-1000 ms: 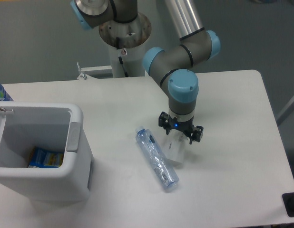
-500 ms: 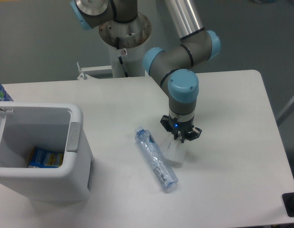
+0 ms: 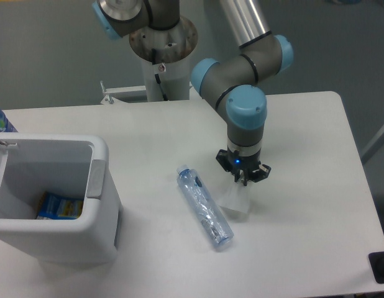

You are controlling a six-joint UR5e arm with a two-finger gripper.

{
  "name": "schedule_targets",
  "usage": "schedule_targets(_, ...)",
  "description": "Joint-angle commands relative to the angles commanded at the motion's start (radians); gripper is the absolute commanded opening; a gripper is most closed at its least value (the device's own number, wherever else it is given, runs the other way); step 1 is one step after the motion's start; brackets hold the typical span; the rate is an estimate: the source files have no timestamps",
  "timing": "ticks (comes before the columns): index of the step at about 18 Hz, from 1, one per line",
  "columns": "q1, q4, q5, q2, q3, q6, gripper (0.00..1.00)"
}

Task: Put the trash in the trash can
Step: 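Lower the gripper and close it on the white tissue, then lift the tissue and carry it over the white trash bin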

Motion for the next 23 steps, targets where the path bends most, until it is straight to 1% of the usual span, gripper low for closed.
schedule_targets(2, 0.003, -0.003, -0.038, 0.008, 0.023, -0.015, 0.25)
schedule_targets(4, 0.008, -0.005, -0.087, 0.009, 0.041, -0.056, 0.24)
schedule_targets(6, 0.018, -0.005, -0.164, 0.011, 0.064, -0.109, 0.21)
schedule_targets(10, 0.028, -0.003, -0.340, 0.017, 0.110, -0.222, 0.20)
schedule_targets(12, 0.026, -0.003, -0.394, 0.025, 0.129, -0.273, 0.20)
schedule_targets(14, 0.023, -0.003, -0.431, 0.061, 0.150, -0.320, 0.20)
schedule_targets(17, 0.011, -0.003, -0.463, 0.068, 0.192, -0.406, 0.19)
schedule_targets(20, -0.003, -0.003, -0.508, 0.071, 0.252, -0.512, 0.19)
schedule_targets(23, -0.021, -0.003, -0.522, 0.078, 0.278, -0.575, 0.19)
